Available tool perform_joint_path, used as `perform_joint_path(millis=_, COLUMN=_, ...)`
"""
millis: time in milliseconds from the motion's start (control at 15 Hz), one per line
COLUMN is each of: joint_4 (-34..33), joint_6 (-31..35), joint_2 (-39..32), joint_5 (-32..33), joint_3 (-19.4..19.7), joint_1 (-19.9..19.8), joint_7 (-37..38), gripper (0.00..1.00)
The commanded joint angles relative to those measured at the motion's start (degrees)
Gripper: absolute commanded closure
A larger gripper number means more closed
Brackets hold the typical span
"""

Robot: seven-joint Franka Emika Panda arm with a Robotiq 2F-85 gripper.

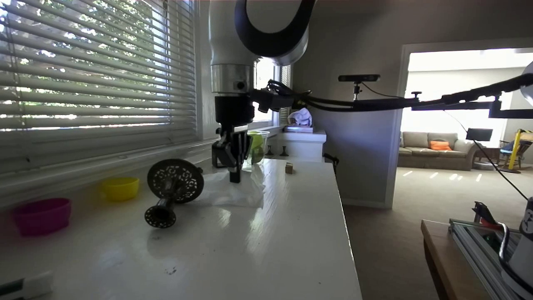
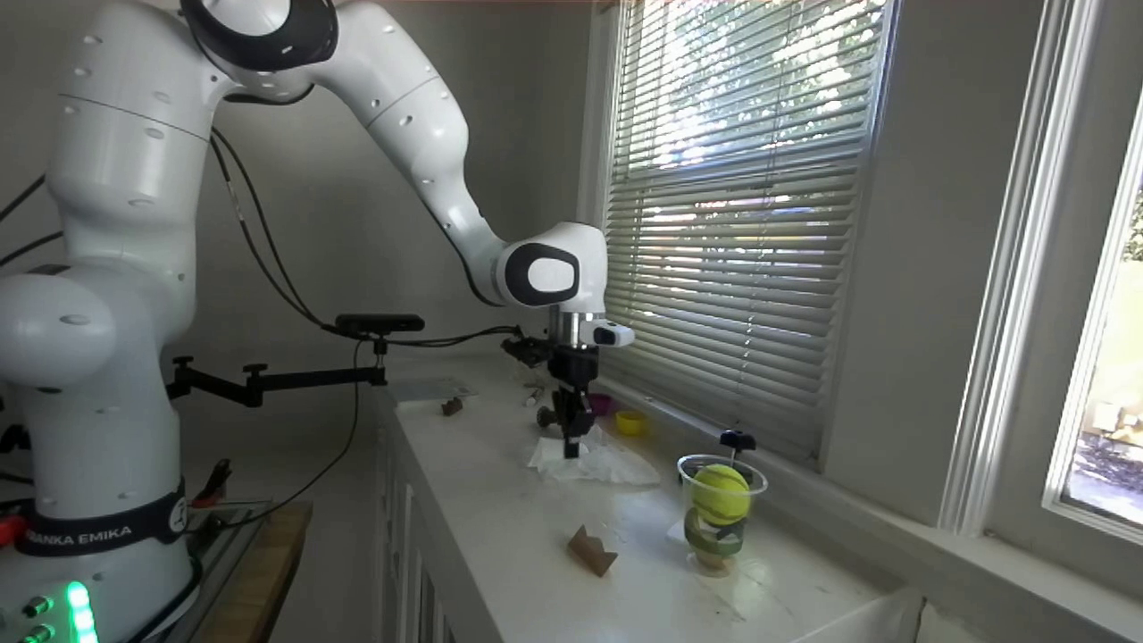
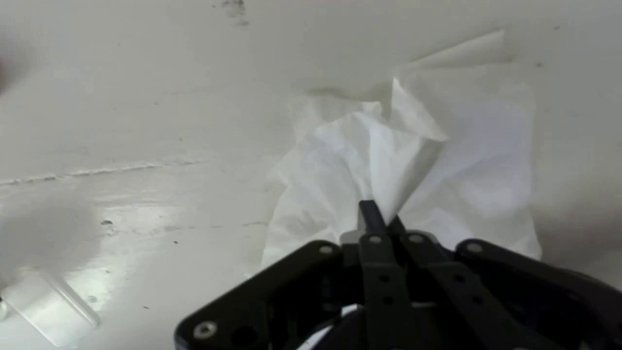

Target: Use the towel to wipe the counter

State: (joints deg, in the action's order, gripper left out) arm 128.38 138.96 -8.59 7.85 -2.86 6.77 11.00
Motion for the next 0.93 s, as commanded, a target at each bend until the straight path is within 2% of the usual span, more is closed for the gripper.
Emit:
perform_joint_path(millis=0, joint_4=-1.3, joint_6=-1.6, joint_2=-2.4, joint_5=0.6, joint_3=2.9, joint_1=-2.5, joint_7=2.3, gripper=1.0)
perform_joint_path(millis=200, joint_4=-2.4, joint_6=-2.7, joint_2=-4.5, joint_5=0.4, joint_3=5.5, joint_1=-4.2, joint_7=4.6, gripper=1.0)
perform_joint_path(millis=333, joint_4=-2.4, joint_6=-3.1, joint_2=-4.0, joint_5=0.3, joint_3=5.7, joint_1=-4.3, joint_7=5.4, gripper=1.0)
perform_joint_path(millis=867, joint_4=5.4, joint_6=2.5, joint_2=3.1, joint_5=4.6, joint_3=0.2, joint_1=0.2, joint_7=-2.7, gripper=1.0)
